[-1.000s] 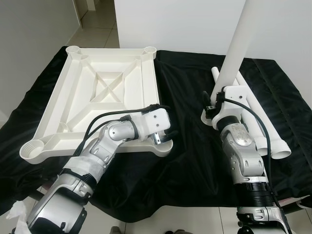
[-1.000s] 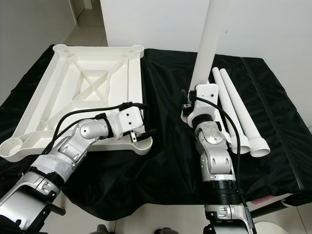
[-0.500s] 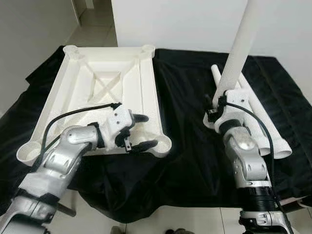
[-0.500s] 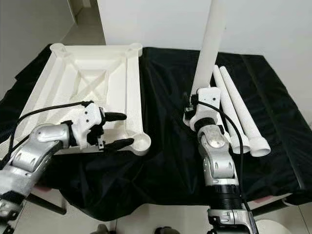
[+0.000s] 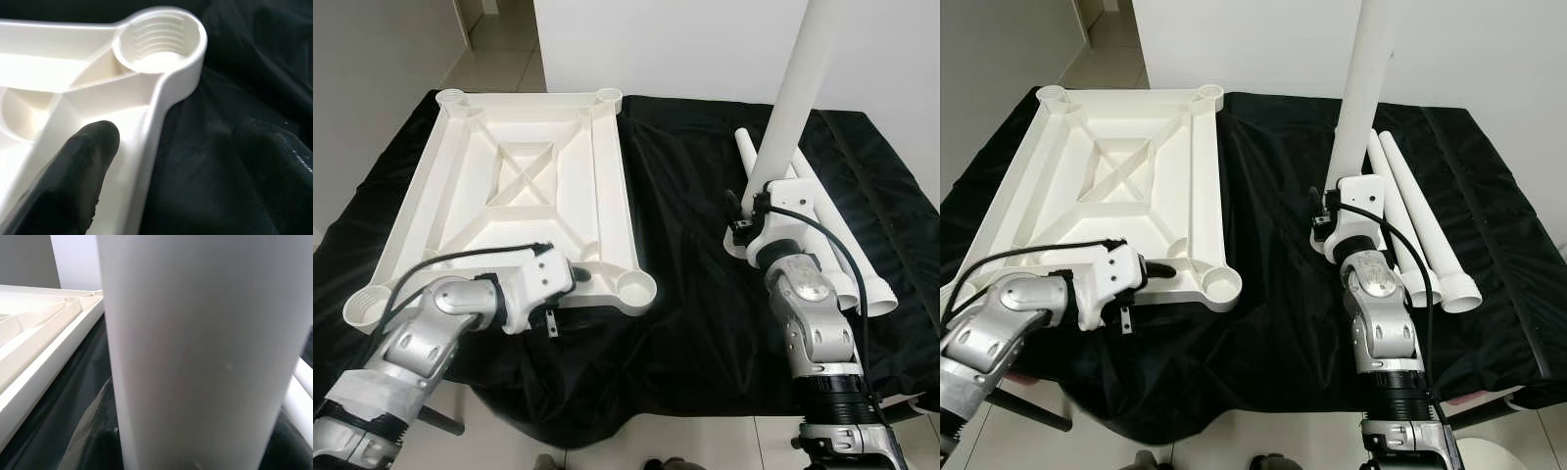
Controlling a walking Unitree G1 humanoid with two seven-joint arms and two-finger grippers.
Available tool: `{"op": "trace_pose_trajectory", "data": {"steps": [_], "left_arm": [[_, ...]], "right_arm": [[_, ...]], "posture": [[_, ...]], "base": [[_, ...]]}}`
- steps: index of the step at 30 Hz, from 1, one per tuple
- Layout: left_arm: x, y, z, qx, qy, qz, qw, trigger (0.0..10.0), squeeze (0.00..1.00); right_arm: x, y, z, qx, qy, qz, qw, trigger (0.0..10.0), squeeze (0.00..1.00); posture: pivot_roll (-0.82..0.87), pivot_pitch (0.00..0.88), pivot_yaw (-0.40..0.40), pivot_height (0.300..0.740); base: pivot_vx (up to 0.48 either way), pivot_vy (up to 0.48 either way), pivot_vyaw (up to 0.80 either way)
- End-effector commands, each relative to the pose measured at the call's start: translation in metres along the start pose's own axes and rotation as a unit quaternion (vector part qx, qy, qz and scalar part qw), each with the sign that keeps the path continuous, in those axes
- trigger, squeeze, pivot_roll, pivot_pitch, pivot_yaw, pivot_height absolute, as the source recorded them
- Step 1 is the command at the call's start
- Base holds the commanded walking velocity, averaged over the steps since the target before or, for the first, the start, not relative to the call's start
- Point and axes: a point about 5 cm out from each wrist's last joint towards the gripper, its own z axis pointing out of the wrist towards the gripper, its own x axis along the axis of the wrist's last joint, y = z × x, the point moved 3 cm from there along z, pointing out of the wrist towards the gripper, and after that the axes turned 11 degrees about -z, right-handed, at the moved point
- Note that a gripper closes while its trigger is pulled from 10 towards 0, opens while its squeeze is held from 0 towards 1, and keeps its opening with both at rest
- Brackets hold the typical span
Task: Building children table
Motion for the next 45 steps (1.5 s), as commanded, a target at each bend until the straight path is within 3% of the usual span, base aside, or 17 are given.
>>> {"op": "trace_pose_trajectory", "data": {"steps": [1,7,15,21,28,33,42,45], "left_arm": [[-0.003,-0.007,0.002,0.036,-0.010,-0.001,0.999,10.0,0.00],[0.004,-0.023,0.018,0.078,-0.013,-0.050,0.996,10.0,0.00],[0.028,-0.029,0.041,0.084,0.013,-0.037,0.996,10.0,0.00],[0.045,-0.023,0.064,0.071,0.032,-0.044,0.996,10.0,0.00],[0.055,-0.019,0.079,0.072,0.041,-0.047,0.995,10.0,0.00],[0.063,-0.005,0.099,0.066,0.053,-0.044,0.995,10.0,0.00],[0.077,-0.008,0.095,0.087,0.103,-0.065,0.989,10.0,0.00],[0.085,-0.019,0.080,0.100,0.142,-0.088,0.981,10.0,0.00]], "right_arm": [[0.001,-0.001,0.000,0.002,0.000,0.002,1.000,10.0,0.00],[0.002,-0.003,0.001,0.001,0.002,0.002,1.000,10.0,0.00],[0.003,-0.003,0.002,-0.003,0.004,0.004,1.000,10.0,0.00],[0.003,0.000,-0.001,-0.010,0.005,0.003,1.000,10.0,0.00],[0.001,0.002,-0.004,-0.015,0.005,0.003,1.000,10.0,0.00],[0.006,-0.002,-0.004,-0.004,0.021,-0.004,1.000,10.0,0.00],[0.015,-0.016,-0.005,0.027,0.053,0.003,0.998,10.0,0.00],[0.020,-0.028,-0.007,0.063,0.069,-0.003,0.996,10.0,0.00]], "posture": [[-0.01,0.113,0.011,0.740],[-0.02,0.099,0.024,0.740],[-0.02,0.089,0.037,0.740],[-0.04,0.087,0.049,0.740],[-0.05,0.086,0.049,0.740],[-0.05,0.082,0.043,0.740],[-0.03,0.086,0.027,0.740],[-0.03,0.091,0.016,0.740]], "base": [[0.000,0.000,0.00],[0.000,0.000,0.00],[0.000,0.000,0.00],[0.000,0.000,0.00],[0.000,0.000,0.00],[0.000,0.000,0.00],[0.000,0.000,0.00],[0.000,0.000,0.00]]}}
